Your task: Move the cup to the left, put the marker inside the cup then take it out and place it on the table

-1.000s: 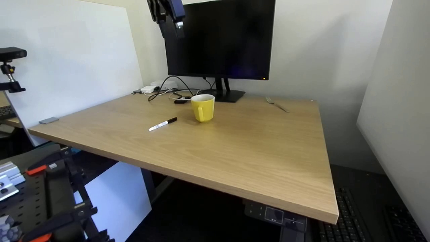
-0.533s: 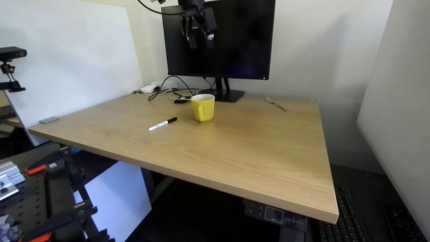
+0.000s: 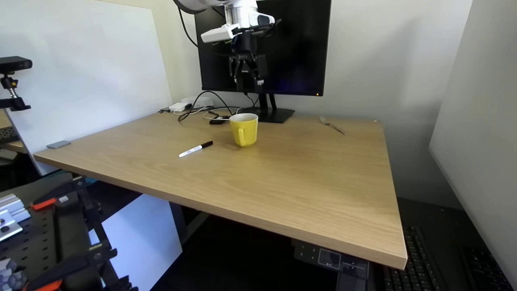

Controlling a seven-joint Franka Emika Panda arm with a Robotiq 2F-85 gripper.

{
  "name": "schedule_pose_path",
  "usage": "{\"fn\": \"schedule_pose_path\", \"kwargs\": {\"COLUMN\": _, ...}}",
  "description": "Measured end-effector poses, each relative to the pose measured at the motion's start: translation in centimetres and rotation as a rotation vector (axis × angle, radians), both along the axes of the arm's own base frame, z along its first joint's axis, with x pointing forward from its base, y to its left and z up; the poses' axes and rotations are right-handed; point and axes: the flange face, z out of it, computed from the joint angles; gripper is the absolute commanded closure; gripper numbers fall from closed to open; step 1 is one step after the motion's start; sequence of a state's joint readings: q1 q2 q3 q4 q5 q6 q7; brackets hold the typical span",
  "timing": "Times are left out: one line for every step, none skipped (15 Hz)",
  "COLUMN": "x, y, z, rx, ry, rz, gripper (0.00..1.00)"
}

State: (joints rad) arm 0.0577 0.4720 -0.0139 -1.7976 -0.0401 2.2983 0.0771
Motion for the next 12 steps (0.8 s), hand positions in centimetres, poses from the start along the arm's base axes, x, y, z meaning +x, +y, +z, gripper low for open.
{"fn": "schedule_pose_path", "kwargs": {"x": 0.4, "y": 0.3, "z": -0.8, "rx": -0.002, "ry": 0.021, "rz": 0.002, "gripper": 0.0}}
{"fn": "schedule_pose_path", "kwargs": {"x": 0.7, "y": 0.4, "z": -1.5, "rx": -0.003, "ry": 0.038, "rz": 0.003, "gripper": 0.0}}
{"fn": "schedule_pose_path", "kwargs": {"x": 1.0, "y": 0.4, "z": -2.1, "rx": -0.004, "ry": 0.055, "rz": 0.002, "gripper": 0.0}}
{"fn": "schedule_pose_path", "kwargs": {"x": 1.2, "y": 0.4, "z": -2.6, "rx": -0.006, "ry": 0.072, "rz": 0.0, "gripper": 0.0}}
{"fn": "schedule_pose_path", "kwargs": {"x": 1.3, "y": 0.3, "z": -3.2, "rx": -0.008, "ry": 0.09, "rz": -0.002, "gripper": 0.0}}
{"fn": "schedule_pose_path", "kwargs": {"x": 1.4, "y": 0.1, "z": -3.8, "rx": -0.009, "ry": 0.108, "rz": -0.005, "gripper": 0.0}}
{"fn": "schedule_pose_path", "kwargs": {"x": 1.4, "y": -0.1, "z": -4.4, "rx": -0.01, "ry": 0.125, "rz": -0.008, "gripper": 0.0}}
{"fn": "schedule_pose_path", "kwargs": {"x": 1.4, "y": -0.2, "z": -5.0, "rx": -0.011, "ry": 0.139, "rz": -0.011, "gripper": 0.0}}
{"fn": "schedule_pose_path", "kwargs": {"x": 1.4, "y": -0.3, "z": -5.5, "rx": -0.012, "ry": 0.152, "rz": -0.013, "gripper": 0.0}}
{"fn": "schedule_pose_path", "kwargs": {"x": 1.4, "y": -0.4, "z": -5.9, "rx": -0.011, "ry": 0.163, "rz": -0.016, "gripper": 0.0}}
{"fn": "schedule_pose_path", "kwargs": {"x": 1.4, "y": -0.5, "z": -6.2, "rx": -0.011, "ry": 0.173, "rz": -0.018, "gripper": 0.0}}
{"fn": "schedule_pose_path", "kwargs": {"x": 1.4, "y": -0.5, "z": -6.6, "rx": -0.01, "ry": 0.178, "rz": -0.018, "gripper": 0.0}}
